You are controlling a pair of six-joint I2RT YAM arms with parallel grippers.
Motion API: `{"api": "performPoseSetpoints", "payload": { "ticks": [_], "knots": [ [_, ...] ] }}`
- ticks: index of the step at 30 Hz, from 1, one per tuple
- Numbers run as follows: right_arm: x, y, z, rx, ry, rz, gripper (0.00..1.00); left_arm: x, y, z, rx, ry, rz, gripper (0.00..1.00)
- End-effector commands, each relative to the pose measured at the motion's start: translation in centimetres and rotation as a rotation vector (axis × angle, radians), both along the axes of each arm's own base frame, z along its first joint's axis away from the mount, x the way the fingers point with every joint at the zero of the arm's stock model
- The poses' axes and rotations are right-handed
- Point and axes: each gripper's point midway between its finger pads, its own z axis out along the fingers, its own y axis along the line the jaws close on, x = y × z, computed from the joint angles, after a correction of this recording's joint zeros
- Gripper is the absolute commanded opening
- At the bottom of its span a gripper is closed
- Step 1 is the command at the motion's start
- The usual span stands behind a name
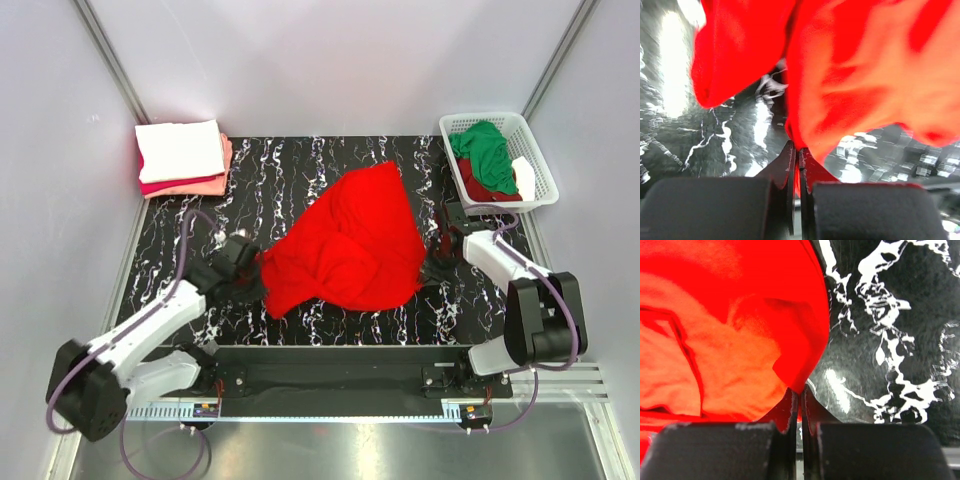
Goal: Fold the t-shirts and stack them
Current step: Flatten the tshirt out
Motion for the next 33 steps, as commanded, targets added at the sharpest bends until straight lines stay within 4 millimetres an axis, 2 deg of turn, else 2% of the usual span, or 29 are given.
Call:
{"api": "performPoseSetpoints", "payload": {
  "ticks": [1,3,4,5,7,8,10,11,13,15,16,17,18,21,24,25,26,27,28,30,31,33],
  "knots": [
    [1.6,0.3,5.2,0.027,-0.123,0.006,0.0,1.3,1.1,8.0,0.015,-0.161,0.004,0.0],
    [1.9,0.4,8.2,0.041,-0.205,-0.007,0.0,1.4,1.9,10.5,0.033,-0.207,0.011,0.0],
    [2.4,0.5,10.3,0.049,-0.256,-0.01,0.0,1.8,1.9,13.8,0.018,-0.276,-0.003,0.0],
    [2.3,0.4,11.5,0.054,-0.28,-0.009,0.0,1.2,2.8,14.5,0.053,-0.27,-0.003,0.0],
    [2.4,0.6,15.8,0.08,-0.403,0.006,0.0,0.6,3.8,16.8,0.089,-0.294,-0.029,0.0],
    [2.3,0.7,17.3,0.09,-0.448,0.014,0.0,0.9,4.1,19.6,0.08,-0.36,-0.023,0.0],
    [1.6,0.6,22.0,0.111,-0.606,0.025,0.0,0.5,4.7,21.8,0.096,-0.411,-0.059,0.0],
    [0.5,0.4,24.5,0.122,-0.702,0.03,0.0,0.5,4.9,24.5,0.073,-0.48,-0.055,0.0],
    [-0.3,0.0,28.3,0.127,-0.85,0.028,0.0,0.2,5.6,27.4,0.069,-0.576,-0.061,0.0],
    [-2.4,-0.9,32.2,0.121,-1.002,0.009,0.0,-0.3,6.3,31.5,0.047,-0.719,-0.079,0.0],
    [-3.1,-1.3,33.3,0.119,-1.043,-0.002,0.0,-0.6,6.6,32.8,0.045,-0.765,-0.09,0.0],
    [-4.4,-1.7,34.7,0.12,-1.101,-0.012,0.0,-1.2,7.0,35.3,0.025,-0.839,-0.093,0.0],
    [-5.1,-1.9,35.8,0.122,-1.138,-0.015,0.0,-1.6,7.5,36.6,0.028,-0.883,-0.096,0.0],
    [-8.2,-2.4,40.1,0.135,-1.289,-0.011,0.0,-4.1,9.2,41.2,0.027,-1.071,-0.13,0.0],
    [-10.7,-2.7,43.1,0.142,-1.391,0.01,0.0,-6.4,9.9,44.4,-0.012,-1.21,-0.159,0.0],
    [-11.4,-2.4,43.7,0.152,-1.406,0.03,0.0,-7.5,10.4,46.1,-0.024,-1.271,-0.171,0.0],
    [-11.6,-2.2,44.2,0.152,-1.414,0.053,0.0,-8.1,10.5,46.8,-0.033,-1.301,-0.18,0.0],
    [-12.7,-2.0,45.2,0.165,-1.435,0.076,0.0,-8.8,10.7,47.9,-0.035,-1.341,-0.192,0.0],
    [-13.1,-2.0,45.7,0.166,-1.443,0.08,0.0,-10.2,11.0,49.6,-0.063,-1.399,-0.208,0.0],
    [-14.2,-1.9,47.3,0.176,-1.48,0.099,0.0,-11.2,10.9,51.3,-0.075,-1.455,-0.24,0.0],
    [-14.6,-1.9,47.9,0.181,-1.499,0.103,0.0,-12.9,11.2,53.0,-0.106,-1.517,-0.264,0.0],
    [-15.7,-2.2,49.5,0.182,-1.55,0.097,0.0,-13.6,11.1,54.3,-0.108,-1.567,-0.284,0.0]
  ]
}}
